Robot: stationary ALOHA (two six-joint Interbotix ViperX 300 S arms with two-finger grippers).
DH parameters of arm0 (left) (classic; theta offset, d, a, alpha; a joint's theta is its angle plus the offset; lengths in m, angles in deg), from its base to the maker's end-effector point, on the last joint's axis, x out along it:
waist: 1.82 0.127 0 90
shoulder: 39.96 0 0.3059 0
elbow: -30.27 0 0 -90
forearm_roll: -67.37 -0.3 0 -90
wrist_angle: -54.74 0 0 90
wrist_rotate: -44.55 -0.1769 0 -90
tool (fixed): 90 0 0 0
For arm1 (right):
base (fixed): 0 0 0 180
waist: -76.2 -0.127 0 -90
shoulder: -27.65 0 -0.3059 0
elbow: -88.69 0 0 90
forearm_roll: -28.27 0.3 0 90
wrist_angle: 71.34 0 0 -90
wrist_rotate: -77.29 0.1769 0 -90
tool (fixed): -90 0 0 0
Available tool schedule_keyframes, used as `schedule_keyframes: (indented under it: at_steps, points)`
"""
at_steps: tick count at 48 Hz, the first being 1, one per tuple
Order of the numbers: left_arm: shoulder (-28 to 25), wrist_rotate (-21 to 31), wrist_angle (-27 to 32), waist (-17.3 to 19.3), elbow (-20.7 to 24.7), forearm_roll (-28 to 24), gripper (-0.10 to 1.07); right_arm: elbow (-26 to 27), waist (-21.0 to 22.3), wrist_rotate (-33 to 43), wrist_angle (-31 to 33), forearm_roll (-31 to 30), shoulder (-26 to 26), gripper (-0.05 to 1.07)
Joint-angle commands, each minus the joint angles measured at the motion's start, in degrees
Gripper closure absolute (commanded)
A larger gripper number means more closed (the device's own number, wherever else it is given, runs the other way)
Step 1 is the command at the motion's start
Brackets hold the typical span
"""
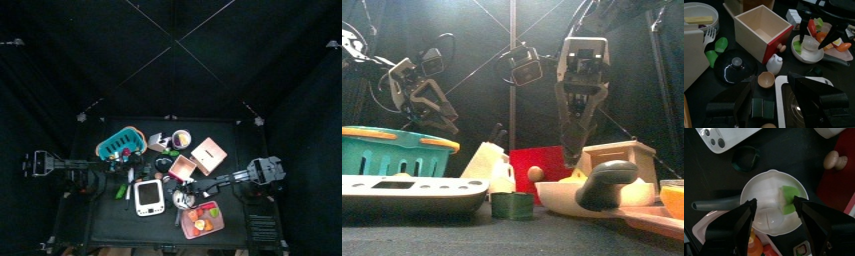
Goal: Grab drawer handle
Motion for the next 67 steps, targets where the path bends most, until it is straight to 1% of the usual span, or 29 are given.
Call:
schedule_keyframes:
  at_steps: [1, 4, 8, 14, 19, 23, 24, 29, 33, 34, 38, 42, 45, 53, 57, 61, 67]
  points:
    - [-0.62, 0.0, -0.7, -0.26, 1.49, 0.09, 0.08, 0.7, 0.53, 0.0, -0.18, -0.7, 4.39, 0.1]
    - [-1.85, 0.0, -1.32, -0.88, 2.29, 0.0, 0.08, 0.0, 1.41, 0.0, -0.44, -1.67, 6.68, 0.1]
    - [-4.83, -0.09, -2.81, -1.85, 4.22, -0.44, 0.08, -1.76, 3.34, 0.18, -0.79, -3.78, 10.46, 0.1]
    - [-11.25, 0.09, -3.08, -3.52, 9.84, -1.67, 0.08, -5.01, 6.24, 0.09, -1.85, -5.98, 14.24, 0.1]
    - [-15.64, 0.79, -2.29, -4.92, 13.45, -0.44, 0.08, -8.17, 9.23, 0.09, -4.22, -6.5, 17.4, 0.1]
    - [-17.84, 1.32, -0.62, -6.33, 16.0, 2.64, 0.07, -10.9, 11.6, 0.26, -6.33, -6.42, 20.21, 0.1]
    - [-18.28, 1.58, 0.26, -6.77, 16.96, 4.22, 0.07, -11.51, 12.13, 0.26, -6.77, -6.42, 21.01, 0.1]
    - [-18.63, 2.29, 4.57, -8.26, 19.51, 9.67, 0.07, -14.41, 14.68, 0.7, -9.14, -6.33, 24.61, 0.1]
    - [-18.98, 2.37, 7.82, -8.96, 21.18, 15.56, 0.08, -17.05, 17.14, 1.05, -10.72, -6.68, 28.48, 0.1]
    - [-19.25, 2.2, 8.79, -9.14, 21.8, 17.84, 0.08, -17.58, 17.84, 1.05, -10.9, -6.77, 29.36, 0.1]
    - [-20.13, 1.67, 10.63, -9.67, 23.12, 22.68, 0.08, -19.86, 20.04, 0.88, -11.69, -7.56, 32.26, 0.11]
    - [-21.53, 1.67, 10.99, -10.55, 24.61, 24.79, 0.08, -22.32, 21.88, 0.79, -12.13, -9.23, 34.98, 0.13]
    - [-23.12, 2.11, 11.25, -11.25, 26.28, 26.46, 0.08, -23.73, 22.41, 0.88, -12.66, -10.55, 36.12, 0.15]
    - [-26.81, 2.29, 12.57, -12.13, 30.5, 33.31, 0.08, -26.63, 22.76, 1.05, -14.06, -14.15, 37.71, 0.26]
    - [-28.39, 2.2, 14.94, -12.04, 31.99, 36.21, 0.08, -27.69, 23.2, 1.05, -14.15, -15.21, 38.23, 0.29]
    - [-29.0, 2.2, 17.67, -11.87, 32.87, 37.35, 0.08, -28.65, 23.64, 1.05, -14.24, -15.64, 38.85, 0.31]
    - [-29.71, 2.37, 20.65, -11.87, 34.1, 37.97, 0.08, -29.53, 23.99, 1.05, -14.15, -15.82, 39.46, 0.31]
